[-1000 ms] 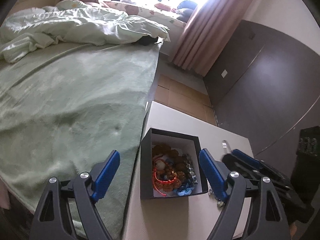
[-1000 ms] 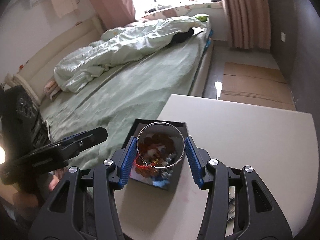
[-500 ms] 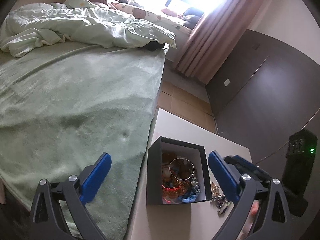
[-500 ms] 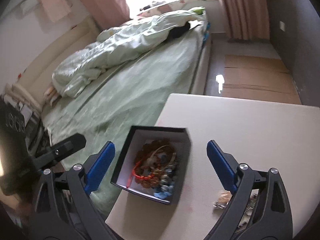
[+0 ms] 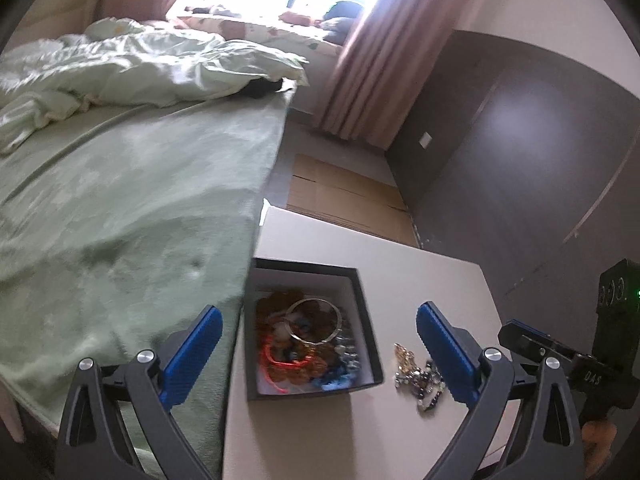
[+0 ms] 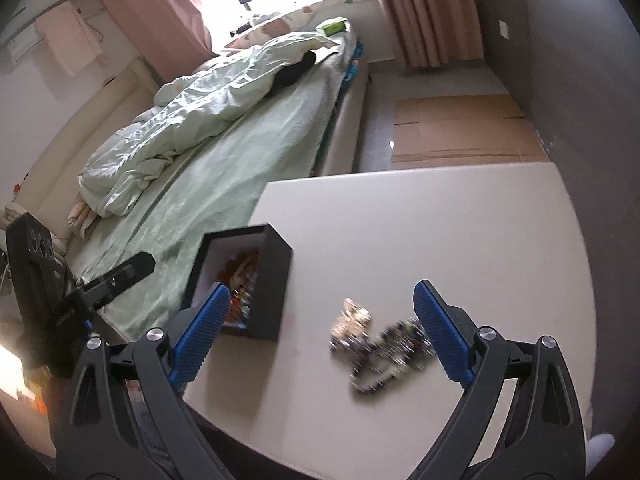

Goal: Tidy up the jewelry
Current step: 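Reach the left tool to the gold butterfly brooch on the table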

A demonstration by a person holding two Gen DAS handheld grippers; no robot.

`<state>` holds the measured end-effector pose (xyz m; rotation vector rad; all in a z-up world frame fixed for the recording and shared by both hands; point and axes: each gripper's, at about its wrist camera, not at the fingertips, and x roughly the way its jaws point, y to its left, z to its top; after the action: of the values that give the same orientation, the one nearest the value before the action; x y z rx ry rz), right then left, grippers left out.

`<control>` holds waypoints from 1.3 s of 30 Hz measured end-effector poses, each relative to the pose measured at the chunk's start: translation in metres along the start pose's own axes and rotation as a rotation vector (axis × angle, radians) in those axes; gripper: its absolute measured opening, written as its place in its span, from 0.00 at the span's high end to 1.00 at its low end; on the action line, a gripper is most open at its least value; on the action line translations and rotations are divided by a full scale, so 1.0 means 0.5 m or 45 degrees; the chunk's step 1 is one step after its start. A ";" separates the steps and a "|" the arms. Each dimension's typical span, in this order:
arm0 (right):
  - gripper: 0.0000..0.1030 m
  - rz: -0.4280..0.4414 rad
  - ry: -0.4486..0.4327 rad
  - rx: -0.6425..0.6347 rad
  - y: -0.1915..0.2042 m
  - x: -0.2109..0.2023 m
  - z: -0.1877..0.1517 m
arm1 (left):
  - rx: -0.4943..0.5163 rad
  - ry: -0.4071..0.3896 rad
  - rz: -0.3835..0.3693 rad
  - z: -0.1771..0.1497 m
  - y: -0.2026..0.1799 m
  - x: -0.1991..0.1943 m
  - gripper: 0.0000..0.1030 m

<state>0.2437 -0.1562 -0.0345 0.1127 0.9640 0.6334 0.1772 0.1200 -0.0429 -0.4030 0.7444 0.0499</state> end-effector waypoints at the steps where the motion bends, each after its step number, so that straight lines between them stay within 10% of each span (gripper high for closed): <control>1: 0.10 -0.009 -0.001 0.005 -0.007 -0.005 -0.005 | 0.013 0.002 -0.003 -0.001 -0.008 0.002 0.09; 9: 0.10 -0.050 0.004 0.072 -0.061 -0.037 -0.047 | 0.132 0.034 -0.057 -0.023 -0.083 0.024 0.09; 17: 0.11 -0.098 0.011 0.179 -0.118 -0.052 -0.076 | 0.201 0.138 -0.101 -0.050 -0.144 0.067 0.32; 23: 0.31 -0.127 0.046 0.231 -0.143 -0.050 -0.106 | 0.217 0.239 -0.120 -0.071 -0.183 0.113 0.52; 39: 0.65 -0.113 0.087 0.438 -0.204 -0.026 -0.130 | 0.229 0.359 -0.038 -0.109 -0.250 0.217 0.66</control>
<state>0.2333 -0.2586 -0.0996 0.3526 1.1321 0.3875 0.2449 -0.0262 -0.1093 -0.2511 1.0122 -0.1037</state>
